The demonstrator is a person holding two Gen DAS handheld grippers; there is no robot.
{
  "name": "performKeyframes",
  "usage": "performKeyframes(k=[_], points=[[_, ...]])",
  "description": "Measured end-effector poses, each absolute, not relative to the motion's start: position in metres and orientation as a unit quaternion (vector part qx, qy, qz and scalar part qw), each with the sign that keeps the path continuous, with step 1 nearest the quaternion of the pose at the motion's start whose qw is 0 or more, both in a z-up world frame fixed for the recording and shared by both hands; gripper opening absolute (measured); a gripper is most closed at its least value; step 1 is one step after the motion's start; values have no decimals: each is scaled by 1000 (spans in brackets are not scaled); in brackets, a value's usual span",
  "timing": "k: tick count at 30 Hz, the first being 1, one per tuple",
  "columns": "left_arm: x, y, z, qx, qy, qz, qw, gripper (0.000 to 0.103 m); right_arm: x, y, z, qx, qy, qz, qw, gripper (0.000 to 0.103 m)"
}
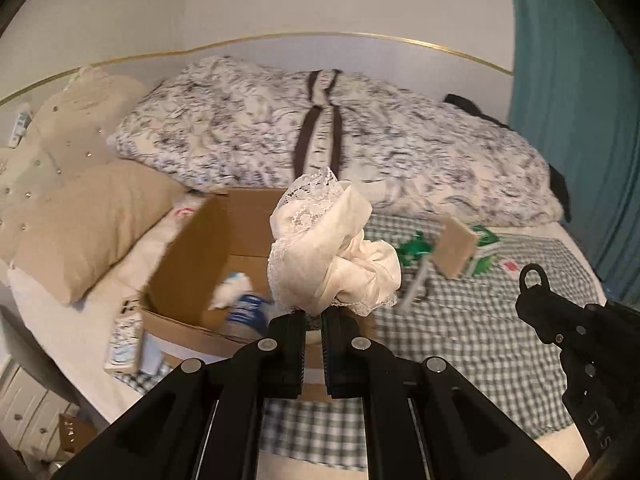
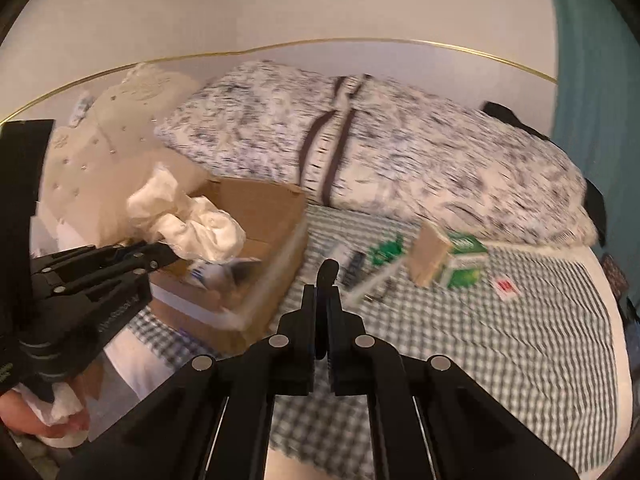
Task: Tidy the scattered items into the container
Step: 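Carry lace cloth and hair tie into the cardboard box and open both tools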
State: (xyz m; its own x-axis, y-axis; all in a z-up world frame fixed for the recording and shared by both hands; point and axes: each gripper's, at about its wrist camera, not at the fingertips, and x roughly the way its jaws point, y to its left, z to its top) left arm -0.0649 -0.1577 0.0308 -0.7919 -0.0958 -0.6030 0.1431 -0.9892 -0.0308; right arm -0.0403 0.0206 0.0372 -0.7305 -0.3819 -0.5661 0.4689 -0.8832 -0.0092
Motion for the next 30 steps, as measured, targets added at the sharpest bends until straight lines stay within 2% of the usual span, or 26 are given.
performKeyframes(k=[11,26,27,28,29,30], points=[[-104,-226,2,349,60,-930,104,7,-81,-71,22,309,101,-898,298,4],[-145,-245,-36,376,61,-917,115,9,-142,-115,-26,358,113,-873,311,4],[-147,-243,-36,375,53,-918,121,16,-144,-115,-27,356,113,-874,312,4],[-148,-242,-36,376,47,-917,127,31,-144,-115,-26,348,112,-876,315,4],[-149,-241,-35,376,43,-915,139,43,-143,-115,-25,339,114,-877,319,11],[-148,-241,-34,372,42,-915,152,65,-141,-114,-24,331,119,-880,318,19]])
